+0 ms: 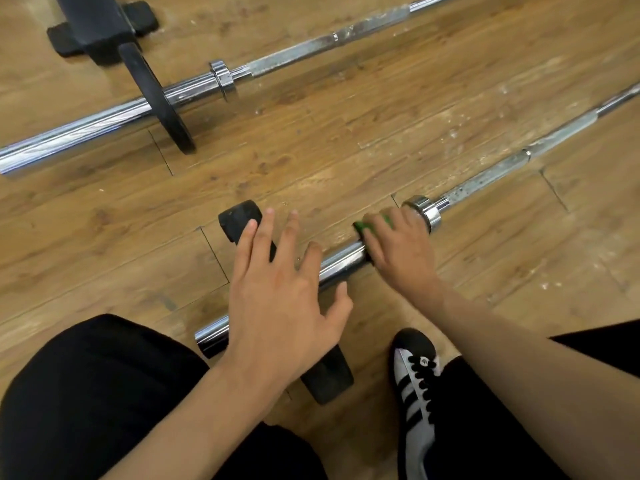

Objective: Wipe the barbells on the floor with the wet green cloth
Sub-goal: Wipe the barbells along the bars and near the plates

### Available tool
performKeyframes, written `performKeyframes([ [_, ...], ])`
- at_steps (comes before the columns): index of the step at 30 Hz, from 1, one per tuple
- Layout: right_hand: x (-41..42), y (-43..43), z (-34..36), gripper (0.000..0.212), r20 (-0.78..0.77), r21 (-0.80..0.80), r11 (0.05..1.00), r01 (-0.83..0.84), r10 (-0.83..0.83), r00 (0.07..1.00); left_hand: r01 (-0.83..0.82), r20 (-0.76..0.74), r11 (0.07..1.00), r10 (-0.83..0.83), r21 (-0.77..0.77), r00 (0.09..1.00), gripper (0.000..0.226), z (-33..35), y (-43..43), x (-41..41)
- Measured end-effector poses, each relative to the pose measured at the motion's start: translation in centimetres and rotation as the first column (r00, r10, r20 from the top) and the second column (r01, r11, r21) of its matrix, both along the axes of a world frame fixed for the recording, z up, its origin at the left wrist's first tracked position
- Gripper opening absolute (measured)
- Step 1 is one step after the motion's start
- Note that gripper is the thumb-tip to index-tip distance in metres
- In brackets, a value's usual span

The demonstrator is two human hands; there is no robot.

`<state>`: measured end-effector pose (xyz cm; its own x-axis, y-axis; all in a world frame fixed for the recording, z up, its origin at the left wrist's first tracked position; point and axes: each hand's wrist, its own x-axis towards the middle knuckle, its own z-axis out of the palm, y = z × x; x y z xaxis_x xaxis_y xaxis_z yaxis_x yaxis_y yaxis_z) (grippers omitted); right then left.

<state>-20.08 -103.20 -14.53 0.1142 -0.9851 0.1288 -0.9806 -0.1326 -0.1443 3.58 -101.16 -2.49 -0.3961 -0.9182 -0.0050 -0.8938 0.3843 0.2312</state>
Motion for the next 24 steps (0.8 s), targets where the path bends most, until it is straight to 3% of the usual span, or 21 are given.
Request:
performKeyframes([
  [6, 0.8, -2.6, -0.3, 0.045, 0.089, -0.023, 0.983, 0.182, -0.179, 0.98, -0.042, -0.024, 0.999, 0.043, 0.028, 0.999, 0.066, -0.7, -3.6, 1.5],
  [9, 0.8, -3.6, 1.6, 0.044, 0.139, -0.07, 0.984, 0.161, -0.15, 0.979, -0.083, -0.049, 0.99, 0.089, 0.112, 0.995, 0.07, -0.8, -5.9, 2.3],
  [12, -1.8, -4.6, 4.2, 0.045, 0.051, -0.097, 0.989, 0.111, -0.107, 0.993, -0.139, -0.063, 0.97, 0.154, 0.201, 0.986, 0.075, -0.3, -8.0, 2.7],
  [18, -10.1, -7.5, 8.0, 0.05, -0.082, -0.157, 0.968, 0.194, -0.209, 0.975, -0.182, 0.051, 0.979, 0.178, 0.093, 0.983, 0.065, 0.4, -8.3, 1.0],
  [21, -11.5, -9.3, 7.1, 0.048, -0.062, -0.155, 0.966, 0.206, -0.218, 0.974, -0.2, 0.112, 0.98, 0.197, 0.015, 0.974, 0.076, 0.3, -8.5, 0.6],
  [24, -10.1, -9.9, 4.8, 0.048, -0.007, -0.077, 0.986, 0.148, -0.149, 0.989, -0.266, 0.168, 0.963, 0.256, 0.042, 0.952, 0.081, 0.7, -9.4, 0.4],
])
